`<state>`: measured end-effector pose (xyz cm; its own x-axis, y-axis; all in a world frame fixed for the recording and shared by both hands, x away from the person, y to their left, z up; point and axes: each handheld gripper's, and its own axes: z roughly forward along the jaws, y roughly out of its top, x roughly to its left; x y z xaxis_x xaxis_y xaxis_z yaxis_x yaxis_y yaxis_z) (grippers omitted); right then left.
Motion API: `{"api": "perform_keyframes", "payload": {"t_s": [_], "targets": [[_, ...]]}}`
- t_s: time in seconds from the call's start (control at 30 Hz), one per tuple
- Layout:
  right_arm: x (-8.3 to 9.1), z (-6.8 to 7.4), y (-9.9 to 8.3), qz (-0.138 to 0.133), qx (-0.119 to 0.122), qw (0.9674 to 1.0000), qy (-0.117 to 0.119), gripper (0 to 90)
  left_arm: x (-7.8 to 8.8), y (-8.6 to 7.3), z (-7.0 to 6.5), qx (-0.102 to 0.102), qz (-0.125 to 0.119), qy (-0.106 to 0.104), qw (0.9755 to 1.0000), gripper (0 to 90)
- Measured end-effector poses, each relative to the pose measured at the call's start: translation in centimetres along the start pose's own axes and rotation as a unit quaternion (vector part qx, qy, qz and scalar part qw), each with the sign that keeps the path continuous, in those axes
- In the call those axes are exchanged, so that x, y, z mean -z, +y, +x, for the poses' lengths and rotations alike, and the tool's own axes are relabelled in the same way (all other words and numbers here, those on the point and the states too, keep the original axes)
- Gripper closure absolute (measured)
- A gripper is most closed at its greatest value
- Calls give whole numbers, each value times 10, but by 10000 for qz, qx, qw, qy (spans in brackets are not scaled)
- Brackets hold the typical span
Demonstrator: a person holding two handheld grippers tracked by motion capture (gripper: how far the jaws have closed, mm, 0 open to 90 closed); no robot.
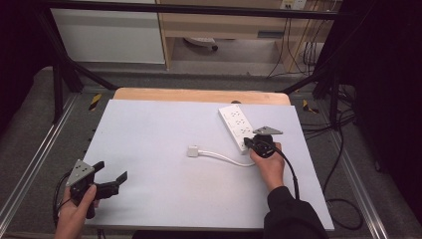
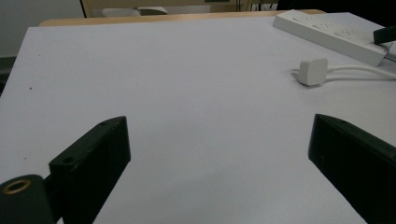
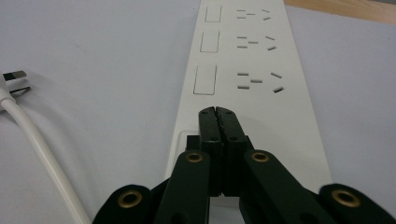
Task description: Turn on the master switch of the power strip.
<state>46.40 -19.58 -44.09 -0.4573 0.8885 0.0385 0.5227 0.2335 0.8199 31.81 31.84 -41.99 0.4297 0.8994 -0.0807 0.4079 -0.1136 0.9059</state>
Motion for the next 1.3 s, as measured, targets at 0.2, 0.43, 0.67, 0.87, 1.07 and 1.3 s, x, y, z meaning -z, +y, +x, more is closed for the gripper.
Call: {"api": "perform_keyframes", "payload": {"t_s": [0.2, 0.43, 0.67, 0.87, 1.07, 1.3], "targets": [[0, -1, -2, -54, -24, 10000, 10, 900, 0, 0, 0, -1, 1, 2, 10000, 56], [0, 0, -4, -120, -25, 9999, -9, 900, 0, 0, 0, -13, 10, -6, 10000, 56], [0, 1, -5, -116, 24, 9999, -31, 900, 0, 0, -1, -7, 20, -9, 10000, 57], [-1, 2, -5, -114, 61, 9999, -63, 900, 0, 0, -1, -7, 27, 0, 10000, 56], [-1, 2, -5, -110, 99, 9999, -53, 900, 0, 0, -1, -10, 34, 2, 10000, 57], [-1, 2, -5, -113, 108, 9999, -70, 900, 0, 0, -1, -10, 38, 4, 10000, 57]]}}
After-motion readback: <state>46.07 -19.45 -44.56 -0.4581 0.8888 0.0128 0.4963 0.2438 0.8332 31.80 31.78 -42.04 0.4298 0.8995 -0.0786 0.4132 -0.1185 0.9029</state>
